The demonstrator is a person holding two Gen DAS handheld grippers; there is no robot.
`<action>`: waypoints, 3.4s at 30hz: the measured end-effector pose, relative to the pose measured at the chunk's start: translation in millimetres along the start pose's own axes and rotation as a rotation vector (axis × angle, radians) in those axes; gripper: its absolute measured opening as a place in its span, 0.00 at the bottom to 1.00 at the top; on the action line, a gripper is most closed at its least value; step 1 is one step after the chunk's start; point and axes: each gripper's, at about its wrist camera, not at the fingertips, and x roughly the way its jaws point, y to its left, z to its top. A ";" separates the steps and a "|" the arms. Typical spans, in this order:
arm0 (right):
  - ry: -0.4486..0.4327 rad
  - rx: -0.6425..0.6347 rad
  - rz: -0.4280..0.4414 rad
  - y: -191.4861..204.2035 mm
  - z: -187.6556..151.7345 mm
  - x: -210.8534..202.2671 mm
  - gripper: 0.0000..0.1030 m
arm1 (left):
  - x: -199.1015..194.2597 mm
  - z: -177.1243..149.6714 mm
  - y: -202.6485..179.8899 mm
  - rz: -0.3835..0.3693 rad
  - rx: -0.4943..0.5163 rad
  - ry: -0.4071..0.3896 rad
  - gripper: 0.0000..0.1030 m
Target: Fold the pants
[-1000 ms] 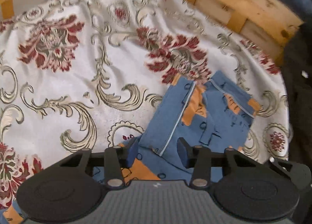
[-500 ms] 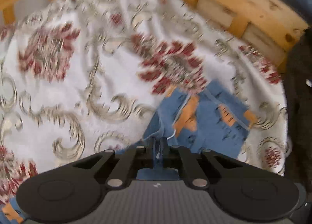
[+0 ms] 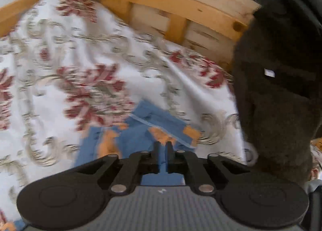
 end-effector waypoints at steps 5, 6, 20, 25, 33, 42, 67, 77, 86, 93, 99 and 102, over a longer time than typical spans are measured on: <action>-0.017 -0.121 0.024 20.9 -1.4 4.3 0.50 | -28.0 -28.1 58.0 0.140 -0.131 0.032 0.26; -0.014 -0.139 0.026 23.8 -2.6 6.1 0.50 | -28.4 -33.9 70.6 0.141 -0.178 0.058 0.26; 0.055 -0.111 0.029 20.8 -3.1 16.8 0.08 | 3.1 -58.0 112.4 0.105 -0.445 0.116 0.07; 0.086 -0.023 0.049 11.5 -0.2 12.6 0.09 | -11.7 -39.2 86.8 0.128 -0.364 0.056 0.05; 0.041 0.119 0.001 -15.4 1.6 -3.0 0.36 | 5.9 20.4 13.5 0.006 -0.149 0.047 0.05; 0.080 0.275 -0.055 -51.2 -2.9 5.5 0.45 | 73.6 30.2 -44.6 -0.140 0.054 0.198 0.17; -0.037 0.399 -0.151 -101.3 8.6 15.6 0.06 | 80.8 60.0 31.8 -0.084 0.127 0.144 0.04; -0.054 0.348 -0.223 -102.9 8.4 19.9 0.06 | 77.0 73.7 3.3 -0.024 0.240 0.048 0.03; -0.063 0.281 -0.265 -98.4 8.3 24.2 0.06 | 90.9 59.7 6.6 -0.017 0.217 0.009 0.03; -0.019 0.227 -0.292 -94.1 7.4 32.3 0.14 | 95.5 58.5 11.4 -0.001 0.162 -0.006 0.04; -0.129 0.134 -0.362 -76.2 10.7 15.9 0.45 | 76.0 56.3 13.7 0.025 0.140 -0.055 0.20; -0.172 0.071 -0.347 -69.5 12.5 13.3 0.44 | 56.8 51.8 22.7 0.045 0.112 -0.093 0.31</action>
